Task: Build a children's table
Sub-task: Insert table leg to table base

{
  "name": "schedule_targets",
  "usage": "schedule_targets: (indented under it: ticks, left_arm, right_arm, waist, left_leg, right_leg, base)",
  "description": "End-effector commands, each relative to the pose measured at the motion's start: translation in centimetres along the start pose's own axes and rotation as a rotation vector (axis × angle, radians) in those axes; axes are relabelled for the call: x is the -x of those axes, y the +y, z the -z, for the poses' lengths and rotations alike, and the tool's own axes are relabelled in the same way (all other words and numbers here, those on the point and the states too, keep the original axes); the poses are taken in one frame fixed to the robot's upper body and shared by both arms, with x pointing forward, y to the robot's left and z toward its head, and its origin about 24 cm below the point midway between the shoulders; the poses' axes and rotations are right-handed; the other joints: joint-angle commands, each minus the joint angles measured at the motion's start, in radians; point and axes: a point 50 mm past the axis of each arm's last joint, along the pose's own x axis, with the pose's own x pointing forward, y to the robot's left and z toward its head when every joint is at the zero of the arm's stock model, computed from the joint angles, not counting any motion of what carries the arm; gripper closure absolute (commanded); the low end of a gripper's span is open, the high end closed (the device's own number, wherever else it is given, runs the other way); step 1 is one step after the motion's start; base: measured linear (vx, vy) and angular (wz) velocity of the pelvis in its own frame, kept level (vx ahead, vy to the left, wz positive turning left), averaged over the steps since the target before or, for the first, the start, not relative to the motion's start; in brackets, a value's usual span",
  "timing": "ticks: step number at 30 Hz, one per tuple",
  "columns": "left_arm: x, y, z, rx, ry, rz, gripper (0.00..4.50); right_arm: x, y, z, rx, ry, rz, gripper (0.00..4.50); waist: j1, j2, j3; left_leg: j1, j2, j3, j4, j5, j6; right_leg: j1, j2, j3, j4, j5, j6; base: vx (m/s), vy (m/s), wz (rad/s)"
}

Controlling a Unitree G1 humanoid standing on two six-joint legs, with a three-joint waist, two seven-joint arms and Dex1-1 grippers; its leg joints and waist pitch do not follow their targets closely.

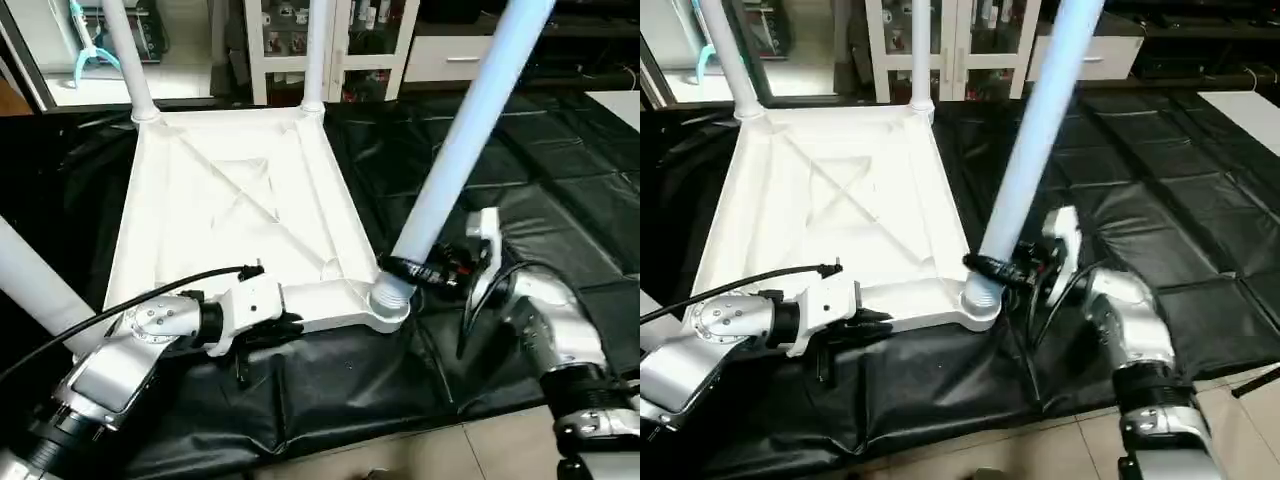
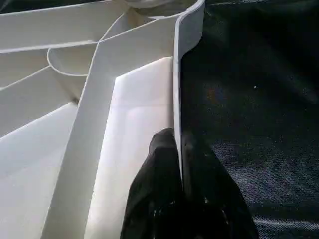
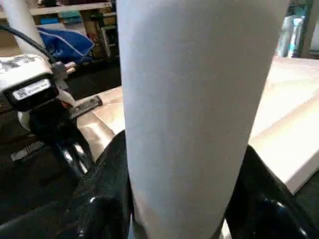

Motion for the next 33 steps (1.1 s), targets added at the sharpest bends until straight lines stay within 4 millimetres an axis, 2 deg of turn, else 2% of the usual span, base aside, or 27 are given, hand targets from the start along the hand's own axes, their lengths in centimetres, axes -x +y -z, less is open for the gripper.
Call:
schedule_targets:
  ticks: [1, 2, 3, 5, 6, 10, 14, 18, 24, 33]
  left_arm:
    - [-1.3, -1.5, 1.7, 0.031, 0.073, 0.073, 4.45]
    - [-1.4, -1.5, 1.6, 0.028, 0.073, 0.068, 4.45]
    - [-1.4, -1.5, 1.7, 0.028, 0.072, 0.068, 4.45]
    - [-1.4, -1.5, 1.7, 0.028, 0.071, 0.069, 4.45]
    - [-1.5, -1.6, 1.6, 0.029, 0.067, 0.073, 4.45]
    - [-1.5, -1.7, 1.6, 0.030, 0.064, 0.077, 4.45]
    - [-1.6, -1.7, 1.6, 0.028, 0.059, 0.078, 4.45]
    - [-1.6, -1.7, 1.6, 0.029, 0.056, 0.077, 4.50]
    - [-1.6, -1.7, 1.7, 0.033, 0.058, 0.075, 4.50]
    - [-1.5, -1.6, 1.8, 0.034, 0.061, 0.063, 4.50]
  right_arm:
    - [0.0, 0.6, 0.5, 0.008, 0.029, -0.044, 2.62]
    - [0.0, 0.8, 0.6, 0.010, 0.037, -0.062, 2.62]
    - [0.0, 1.0, 0.8, 0.022, 0.051, -0.066, 2.62]
    - [0.1, 1.0, 0.9, 0.031, 0.059, -0.066, 2.62]
    - [0.3, 1.0, 1.2, 0.045, 0.078, -0.060, 2.62]
    - [0.7, 1.1, 1.8, 0.080, 0.123, -0.058, 2.62]
    - [1.0, 0.6, 2.1, 0.101, 0.133, 0.015, 2.62]
    - [1.2, 0.2, 2.3, 0.061, 0.116, 0.058, 2.62]
    - [1.5, 0.4, 3.3, -0.032, 0.114, 0.035, 2.62]
    - [1.6, 1.3, 3.9, -0.063, 0.088, -0.010, 2.62]
  waist:
    - [-0.005, -0.008, -0.059]
    - [-0.005, -0.009, -0.059]
    - [-0.003, -0.004, -0.062]
    - [-0.003, -0.008, -0.059]
    - [-0.003, -0.006, -0.057]
    - [-0.004, -0.006, -0.055]
    - [-0.005, -0.006, -0.057]
    - [-0.005, -0.007, -0.056]
    - [-0.007, -0.008, -0.053]
    - [-0.005, -0.014, -0.047]
  left_leg:
    - [0.024, 0.023, -0.002, -0.067, -0.022, 0.125]
    - [0.024, 0.023, -0.002, -0.067, -0.023, 0.125]
    - [0.025, 0.024, -0.002, -0.067, -0.024, 0.124]
    - [0.024, 0.024, -0.002, -0.069, -0.041, 0.117]
    - [0.026, 0.024, -0.002, -0.071, -0.068, 0.101]
    - [0.030, 0.024, -0.003, -0.075, -0.107, 0.072]
    - [0.031, 0.023, -0.002, -0.076, -0.089, 0.078]
    - [0.033, 0.023, -0.002, -0.079, -0.102, 0.074]
    - [0.036, 0.025, -0.003, -0.085, -0.129, 0.068]
    - [0.038, 0.027, 0.000, -0.092, -0.133, 0.073]
  right_leg:
    - [0.048, -0.058, 0.033, -0.079, 0.124, -0.288]
    - [0.048, -0.057, 0.033, -0.079, 0.125, -0.288]
    - [0.049, -0.058, 0.033, -0.079, 0.132, -0.285]
    - [0.048, -0.060, 0.033, -0.082, 0.112, -0.285]
    - [0.047, -0.060, 0.034, -0.087, 0.070, -0.283]
    - [0.047, -0.061, 0.036, -0.094, 0.003, -0.274]
    - [0.048, -0.061, 0.036, -0.093, 0.036, -0.276]
    - [0.049, -0.060, 0.036, -0.096, 0.022, -0.277]
    - [0.048, -0.060, 0.036, -0.102, -0.002, -0.273]
    - [0.046, -0.063, 0.038, -0.110, -0.037, -0.261]
  base:
    - [0.000, 0.000, 0.00]
    - [0.000, 0.000, 0.00]
    - [0.000, 0.000, 0.00]
    - [0.000, 0.000, 0.00]
    - [0.000, 0.000, 0.00]
    - [0.000, 0.000, 0.00]
    - [0.000, 0.000, 0.00]
    - [0.000, 0.000, 0.00]
    - [0.000, 0.000, 0.00]
    - [0.000, 0.000, 0.00]
